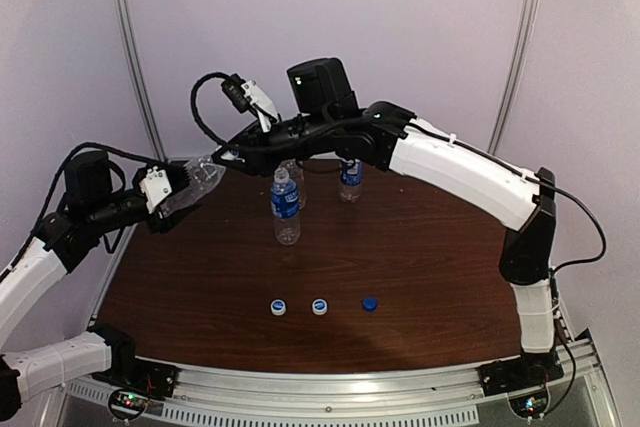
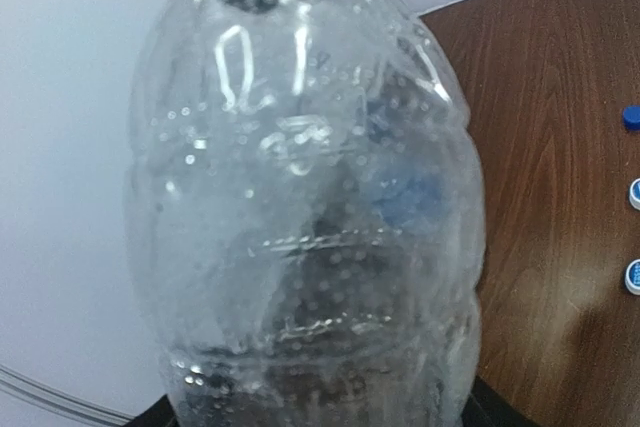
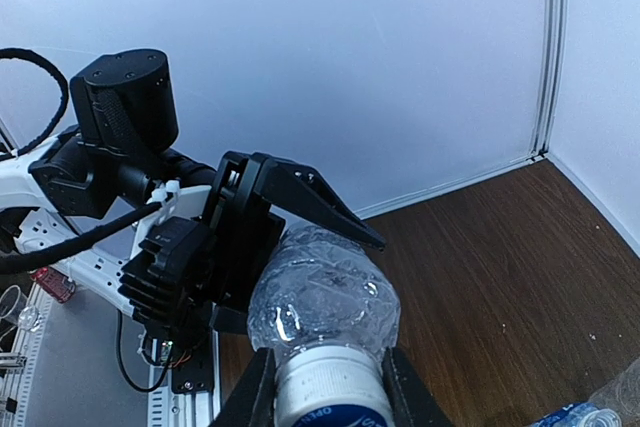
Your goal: Unscrew the bottle caps
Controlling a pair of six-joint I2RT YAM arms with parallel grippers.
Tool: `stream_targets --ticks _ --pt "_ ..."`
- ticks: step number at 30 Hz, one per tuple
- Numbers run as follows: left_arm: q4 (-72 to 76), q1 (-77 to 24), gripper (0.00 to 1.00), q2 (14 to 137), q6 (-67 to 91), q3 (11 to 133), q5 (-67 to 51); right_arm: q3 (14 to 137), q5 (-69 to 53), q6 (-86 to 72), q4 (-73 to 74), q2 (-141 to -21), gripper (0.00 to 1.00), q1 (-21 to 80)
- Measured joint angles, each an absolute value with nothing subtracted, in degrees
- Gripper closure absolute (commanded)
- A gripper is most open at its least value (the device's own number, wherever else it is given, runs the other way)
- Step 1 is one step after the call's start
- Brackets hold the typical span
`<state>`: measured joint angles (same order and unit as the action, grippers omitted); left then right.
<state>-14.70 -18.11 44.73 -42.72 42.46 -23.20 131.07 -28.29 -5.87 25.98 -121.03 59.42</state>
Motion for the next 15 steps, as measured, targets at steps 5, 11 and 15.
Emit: stream_targets --ticks 5,11,15 --pt "-14.6 -18.1 0.48 44.7 -41.1 42.5 -23.4 131.1 -28.3 -5.7 25.9 -121.0 1.00 59.4" --pt "-14.6 -18.1 0.55 44.6 -40.0 42.5 -23.6 131.1 -28.3 -4.9 25.8 -121.0 0.07 59.5" --pt "-14.0 -18.1 0.57 44.1 -39.5 42.4 -23.6 130.3 -28.9 -5.0 25.4 -120.6 0.00 59.5"
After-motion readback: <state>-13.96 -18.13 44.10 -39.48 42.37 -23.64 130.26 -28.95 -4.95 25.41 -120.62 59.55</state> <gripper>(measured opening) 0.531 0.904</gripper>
